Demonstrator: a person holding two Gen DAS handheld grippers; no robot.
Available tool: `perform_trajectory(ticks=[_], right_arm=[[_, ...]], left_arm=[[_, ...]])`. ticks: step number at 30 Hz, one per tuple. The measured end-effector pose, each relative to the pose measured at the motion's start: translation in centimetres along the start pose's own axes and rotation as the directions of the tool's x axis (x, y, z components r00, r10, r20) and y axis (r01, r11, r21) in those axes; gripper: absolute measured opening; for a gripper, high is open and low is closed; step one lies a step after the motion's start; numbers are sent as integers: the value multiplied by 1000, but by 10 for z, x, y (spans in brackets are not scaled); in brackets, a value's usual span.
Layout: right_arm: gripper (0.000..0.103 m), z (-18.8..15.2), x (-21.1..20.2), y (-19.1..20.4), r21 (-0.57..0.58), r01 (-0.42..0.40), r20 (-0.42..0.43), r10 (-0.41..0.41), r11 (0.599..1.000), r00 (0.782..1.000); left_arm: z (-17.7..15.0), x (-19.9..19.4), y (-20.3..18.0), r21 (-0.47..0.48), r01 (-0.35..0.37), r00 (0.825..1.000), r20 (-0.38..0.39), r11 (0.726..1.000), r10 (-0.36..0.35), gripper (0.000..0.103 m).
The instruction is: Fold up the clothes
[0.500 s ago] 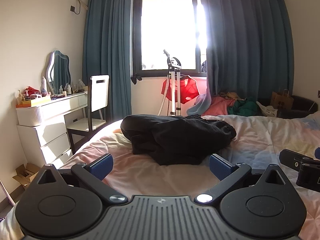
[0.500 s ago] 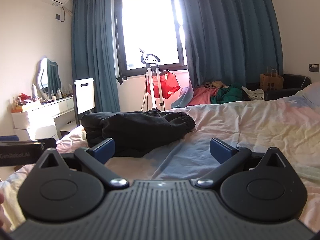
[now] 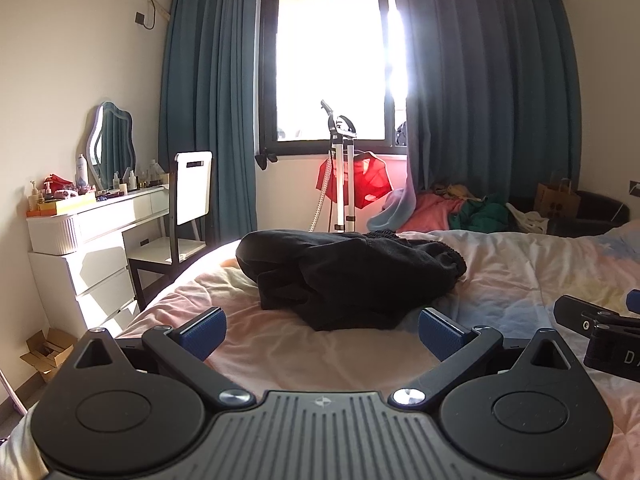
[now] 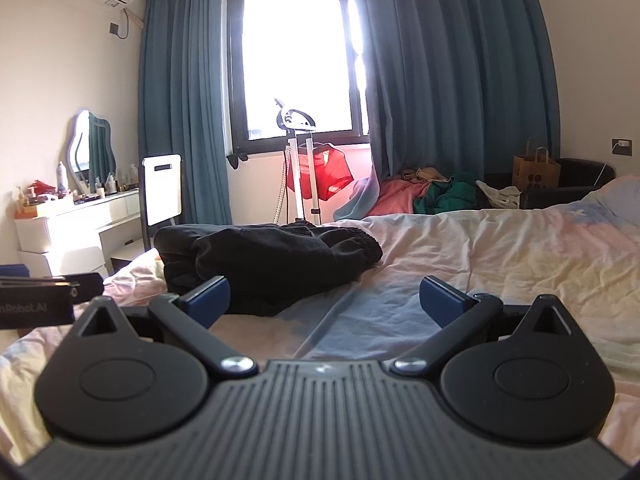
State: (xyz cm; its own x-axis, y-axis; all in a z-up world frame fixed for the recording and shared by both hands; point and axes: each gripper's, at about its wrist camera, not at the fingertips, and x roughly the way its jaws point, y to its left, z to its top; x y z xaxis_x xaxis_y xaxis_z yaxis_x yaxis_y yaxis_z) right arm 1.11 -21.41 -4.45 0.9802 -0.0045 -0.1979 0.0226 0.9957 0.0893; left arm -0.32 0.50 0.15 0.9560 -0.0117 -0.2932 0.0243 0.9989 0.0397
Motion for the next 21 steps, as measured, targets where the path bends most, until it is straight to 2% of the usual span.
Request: perform_trajectory(ticks=[21], right_arm=[[103, 1, -5, -7, 28, -9, 16, 8, 1000, 1000]], left_arm=[[-4, 5, 0, 2, 25, 1000, -11, 1000, -25, 103]])
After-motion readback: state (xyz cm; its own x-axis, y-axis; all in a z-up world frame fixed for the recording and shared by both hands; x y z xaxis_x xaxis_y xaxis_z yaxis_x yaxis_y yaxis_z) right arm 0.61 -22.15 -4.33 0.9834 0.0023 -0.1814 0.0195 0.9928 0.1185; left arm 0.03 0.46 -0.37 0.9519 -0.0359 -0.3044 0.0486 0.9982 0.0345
